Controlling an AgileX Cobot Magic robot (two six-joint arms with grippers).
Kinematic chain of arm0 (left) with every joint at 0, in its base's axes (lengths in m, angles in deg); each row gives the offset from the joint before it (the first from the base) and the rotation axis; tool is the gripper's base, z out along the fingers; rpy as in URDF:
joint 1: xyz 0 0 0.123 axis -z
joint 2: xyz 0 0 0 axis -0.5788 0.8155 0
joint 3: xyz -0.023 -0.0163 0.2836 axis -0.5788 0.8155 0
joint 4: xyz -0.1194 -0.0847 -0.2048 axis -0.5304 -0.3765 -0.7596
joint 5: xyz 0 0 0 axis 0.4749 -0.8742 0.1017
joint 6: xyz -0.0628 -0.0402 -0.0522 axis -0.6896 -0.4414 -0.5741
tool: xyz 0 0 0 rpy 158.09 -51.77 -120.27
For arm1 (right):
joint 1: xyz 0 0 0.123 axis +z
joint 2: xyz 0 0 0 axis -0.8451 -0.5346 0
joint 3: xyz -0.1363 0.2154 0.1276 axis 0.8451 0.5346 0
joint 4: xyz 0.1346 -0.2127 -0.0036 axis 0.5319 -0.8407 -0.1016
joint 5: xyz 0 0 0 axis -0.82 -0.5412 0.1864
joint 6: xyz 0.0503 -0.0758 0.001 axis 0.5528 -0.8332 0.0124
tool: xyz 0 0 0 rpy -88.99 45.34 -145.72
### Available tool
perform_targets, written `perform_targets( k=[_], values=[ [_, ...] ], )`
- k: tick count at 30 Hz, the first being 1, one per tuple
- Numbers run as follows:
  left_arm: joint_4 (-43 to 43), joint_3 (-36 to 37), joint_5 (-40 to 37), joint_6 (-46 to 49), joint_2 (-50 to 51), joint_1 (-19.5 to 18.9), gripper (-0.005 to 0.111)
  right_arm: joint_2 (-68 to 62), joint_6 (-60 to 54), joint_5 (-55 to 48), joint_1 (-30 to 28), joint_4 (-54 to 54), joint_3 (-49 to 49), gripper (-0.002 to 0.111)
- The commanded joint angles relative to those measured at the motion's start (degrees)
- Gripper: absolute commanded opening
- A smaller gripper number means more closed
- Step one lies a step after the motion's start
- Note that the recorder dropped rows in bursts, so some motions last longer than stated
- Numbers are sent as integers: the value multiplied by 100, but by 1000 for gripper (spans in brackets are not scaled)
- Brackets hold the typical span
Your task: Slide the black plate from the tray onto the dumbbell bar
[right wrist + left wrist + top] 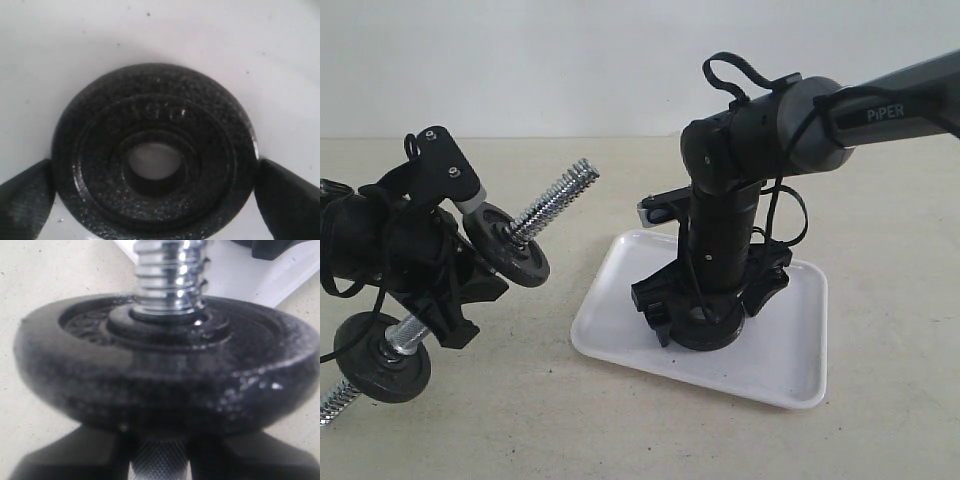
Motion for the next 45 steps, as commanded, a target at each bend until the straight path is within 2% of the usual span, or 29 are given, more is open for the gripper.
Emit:
perform_targets(
  k=[1, 8, 26, 28, 30, 33, 34, 45],
  values=[
    [-372, -141, 363, -63, -254, 13, 4, -204, -20, 432, -14, -89, 111, 101],
    [-372, -141, 363, -63, -254, 13, 4, -204, -20, 630, -14, -76, 111, 101],
    [-372, -141, 374, -86, -254, 13, 4, -204, -20, 207, -14, -76, 111, 99],
    [-372, -141, 374, -86, -254, 13, 4, -204, 16, 154, -14, -76, 111, 88],
    [-372, -141, 374, -86, -254, 13, 4, -204, 48, 90, -14, -76, 111, 65],
    [-372, -141, 374, -86, -254, 13, 4, -204, 48, -5, -14, -76, 111, 10],
    [-372, -141, 374, -86, -254, 13, 4, -204, 64, -34, -14, -76, 111, 0],
    [-372, -141, 374, -86, -254, 13, 4, -193, -230, -223, -14, -37, 111, 0]
  ],
)
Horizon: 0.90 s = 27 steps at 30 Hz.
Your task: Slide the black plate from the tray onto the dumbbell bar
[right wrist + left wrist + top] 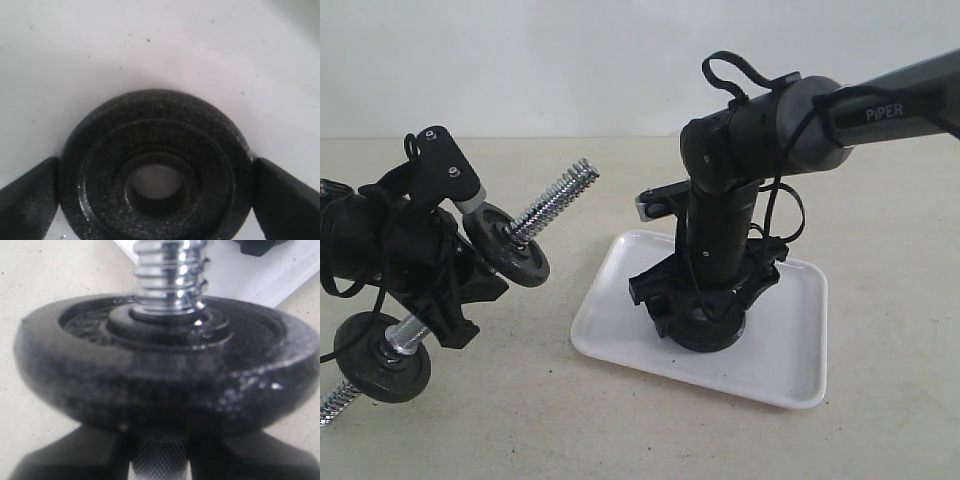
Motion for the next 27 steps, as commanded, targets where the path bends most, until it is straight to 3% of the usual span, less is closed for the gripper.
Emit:
perform_targets(
  k=[1, 7, 19, 27],
  values=[
    [-372, -141, 374, -86, -254, 13, 4, -164, -441, -401, -14, 39, 103, 0],
    [-372, -141, 352, -86, -254, 13, 4, 339, -588, -710, -25, -34, -41, 0],
    [-385, -141, 315, -86, -254, 13, 4, 1884, -766, 1, -97, -274, -79, 0],
    [-385, -141, 338, -86, -254, 13, 4, 2171, -1964, -320, -839, 811, -79, 0]
  ],
)
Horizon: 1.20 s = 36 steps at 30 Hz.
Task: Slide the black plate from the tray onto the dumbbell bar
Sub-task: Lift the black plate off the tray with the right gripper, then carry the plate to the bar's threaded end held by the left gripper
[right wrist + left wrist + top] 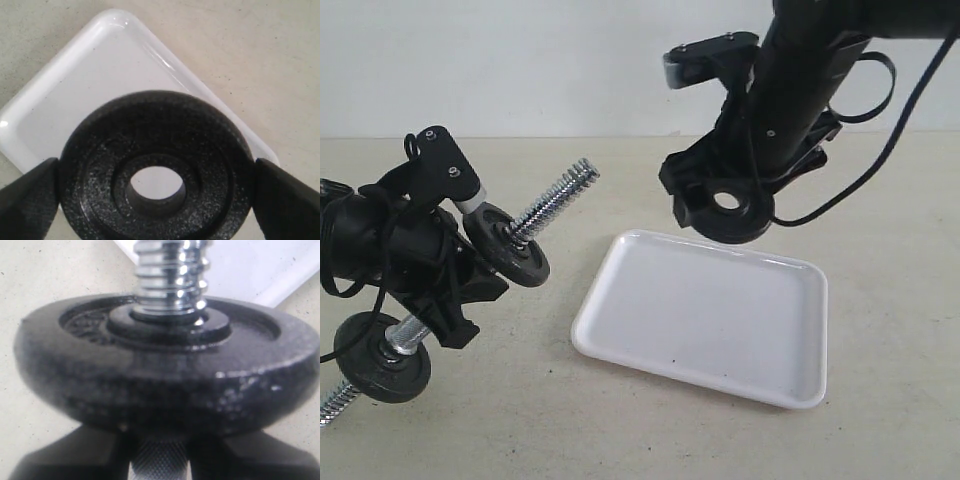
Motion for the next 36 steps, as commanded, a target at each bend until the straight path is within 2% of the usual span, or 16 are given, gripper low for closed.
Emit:
perform_targets(
  k=[1, 6, 11, 19, 24, 29, 36],
  values=[
    [-375, -141, 338, -86, -254, 13, 4, 178, -1137, -270, -517, 1112, -72, 0],
    [-375, -141, 362, -63, -254, 13, 4, 178, -2772, -746, -1120, 3273, -72, 0],
    [-375, -141, 384, 28, -254, 13, 4, 178, -4013, -1340, -1467, 4614, -72, 0],
    [-404, -141, 238, 333, -254, 28, 4, 178, -4514, -1650, -1521, 5433, -72, 0],
    [-1601, -141, -9, 1612, -254, 28, 4, 178, -5053, -1931, -1521, 6173, -72, 0],
    [-2943, -141, -572, 3224, -254, 28, 4, 178, -5531, -1931, -1510, 6713, -72, 0],
    [-3148, -141, -308, 3341, -254, 28, 4, 178, -5506, -1931, -1510, 6769, -72, 0]
  ],
)
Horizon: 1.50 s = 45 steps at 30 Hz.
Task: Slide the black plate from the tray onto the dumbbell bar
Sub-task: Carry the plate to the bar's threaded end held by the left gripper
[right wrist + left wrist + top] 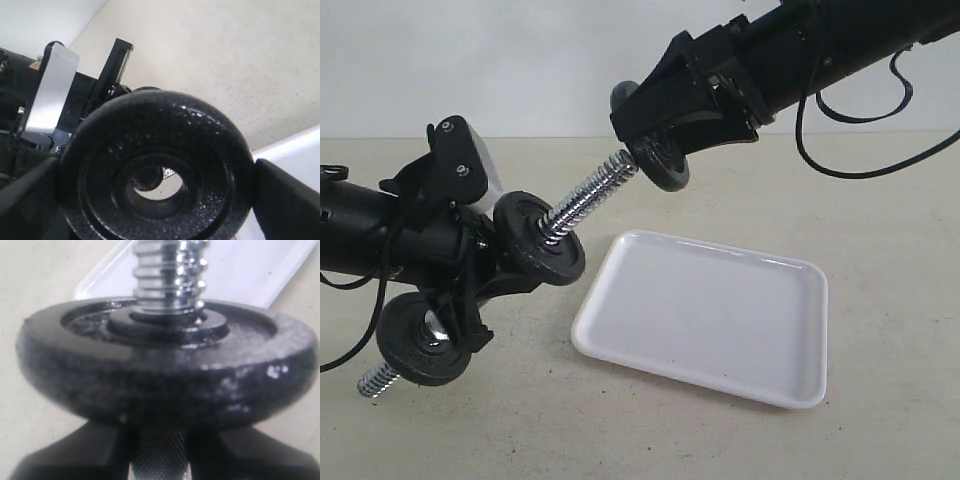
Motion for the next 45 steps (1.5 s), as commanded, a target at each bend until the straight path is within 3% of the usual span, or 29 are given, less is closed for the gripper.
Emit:
perform_targets(
  k=[1, 12, 19, 45],
  values=[
    [-563, -211, 139, 129, -254, 9, 4, 119, -74, -70, -32, 395, -72, 0],
    [-782, -211, 140, 372, -254, 9, 4, 119, 265, -70, -10, 318, -72, 0],
    [-1211, -211, 5, 870, -254, 9, 4, 119, 259, -70, 289, 213, -72, 0],
    [-1225, 12, -515, 886, -254, 9, 4, 119, 156, -70, 377, 209, -72, 0]
  ],
)
